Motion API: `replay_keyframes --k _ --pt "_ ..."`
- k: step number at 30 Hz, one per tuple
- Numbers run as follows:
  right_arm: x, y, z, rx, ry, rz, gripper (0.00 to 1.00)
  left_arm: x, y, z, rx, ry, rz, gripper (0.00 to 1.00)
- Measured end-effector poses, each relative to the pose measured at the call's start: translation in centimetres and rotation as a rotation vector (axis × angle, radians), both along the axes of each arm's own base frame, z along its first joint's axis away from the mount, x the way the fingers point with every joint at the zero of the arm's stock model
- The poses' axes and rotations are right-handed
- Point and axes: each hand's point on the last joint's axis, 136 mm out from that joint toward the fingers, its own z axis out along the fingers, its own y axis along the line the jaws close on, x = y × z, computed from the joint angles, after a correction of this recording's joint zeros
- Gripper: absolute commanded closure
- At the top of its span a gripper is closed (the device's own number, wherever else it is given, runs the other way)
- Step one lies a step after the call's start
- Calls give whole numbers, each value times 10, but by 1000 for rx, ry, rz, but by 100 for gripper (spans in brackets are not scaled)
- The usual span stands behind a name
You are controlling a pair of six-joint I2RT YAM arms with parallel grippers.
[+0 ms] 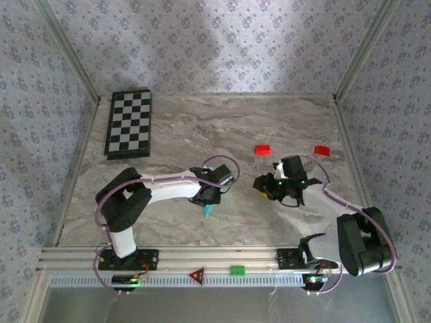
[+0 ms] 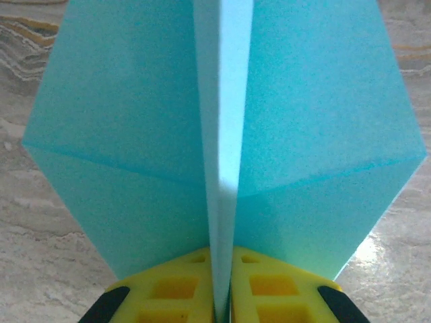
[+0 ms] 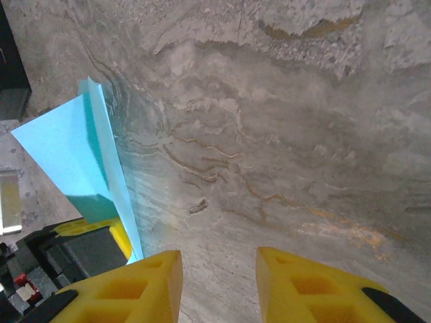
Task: Fold a paper plane with a square sheet of paper (pick it up from the middle)
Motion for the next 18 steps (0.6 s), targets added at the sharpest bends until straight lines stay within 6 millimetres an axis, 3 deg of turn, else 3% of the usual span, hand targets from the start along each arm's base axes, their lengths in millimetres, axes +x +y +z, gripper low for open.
replay_keyframes --k 18 --pt "-3 11 0 9 1 27 63 0 3 -6 -16 -7 57 69"
